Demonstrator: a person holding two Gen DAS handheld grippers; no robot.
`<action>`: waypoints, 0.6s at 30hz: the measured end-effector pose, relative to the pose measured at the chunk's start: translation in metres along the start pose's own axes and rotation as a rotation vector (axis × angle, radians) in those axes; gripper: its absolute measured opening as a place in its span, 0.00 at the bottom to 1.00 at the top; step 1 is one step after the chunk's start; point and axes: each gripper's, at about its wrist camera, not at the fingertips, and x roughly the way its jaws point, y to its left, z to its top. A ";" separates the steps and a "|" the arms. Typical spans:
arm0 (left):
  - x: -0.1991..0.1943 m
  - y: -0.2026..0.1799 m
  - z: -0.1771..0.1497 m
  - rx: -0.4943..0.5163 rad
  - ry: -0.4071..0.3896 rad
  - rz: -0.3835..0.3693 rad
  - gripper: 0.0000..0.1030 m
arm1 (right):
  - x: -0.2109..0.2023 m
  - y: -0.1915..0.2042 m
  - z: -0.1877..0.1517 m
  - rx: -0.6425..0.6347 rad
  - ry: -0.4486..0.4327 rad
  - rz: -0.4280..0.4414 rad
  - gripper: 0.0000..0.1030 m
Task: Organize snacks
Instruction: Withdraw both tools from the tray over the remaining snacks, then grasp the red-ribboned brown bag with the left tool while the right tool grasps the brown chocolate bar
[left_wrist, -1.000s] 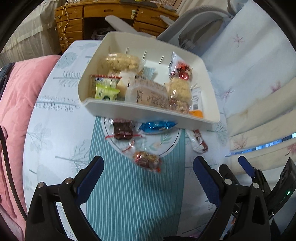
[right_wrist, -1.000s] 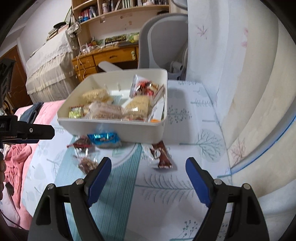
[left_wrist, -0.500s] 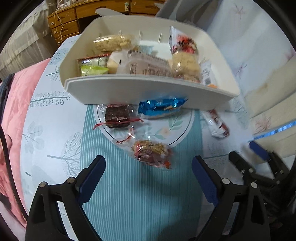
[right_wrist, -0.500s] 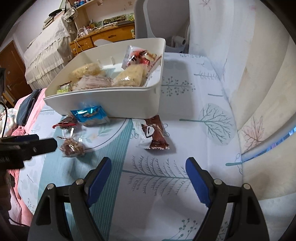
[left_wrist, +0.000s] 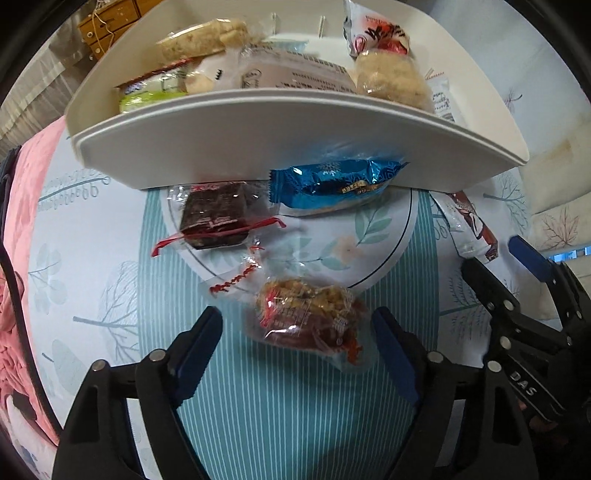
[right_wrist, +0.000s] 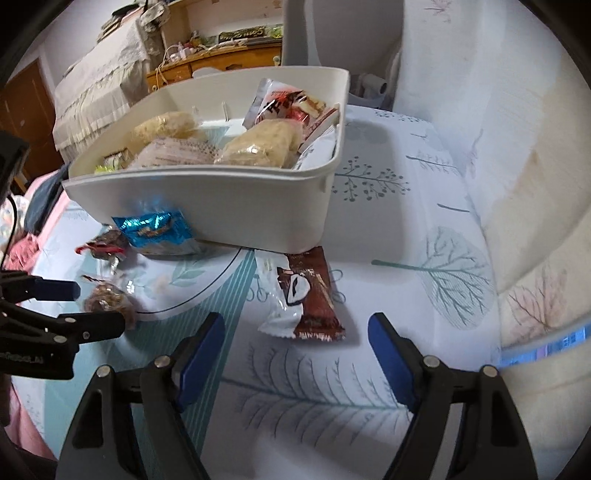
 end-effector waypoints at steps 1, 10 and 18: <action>0.002 0.000 0.001 0.002 0.003 -0.003 0.78 | 0.003 0.000 0.001 -0.005 0.002 -0.001 0.74; 0.012 -0.005 0.007 0.036 0.020 -0.037 0.65 | 0.026 0.006 0.005 -0.053 0.032 -0.010 0.64; 0.012 -0.008 0.012 -0.017 -0.037 0.010 0.57 | 0.033 0.010 0.011 -0.066 0.033 0.008 0.48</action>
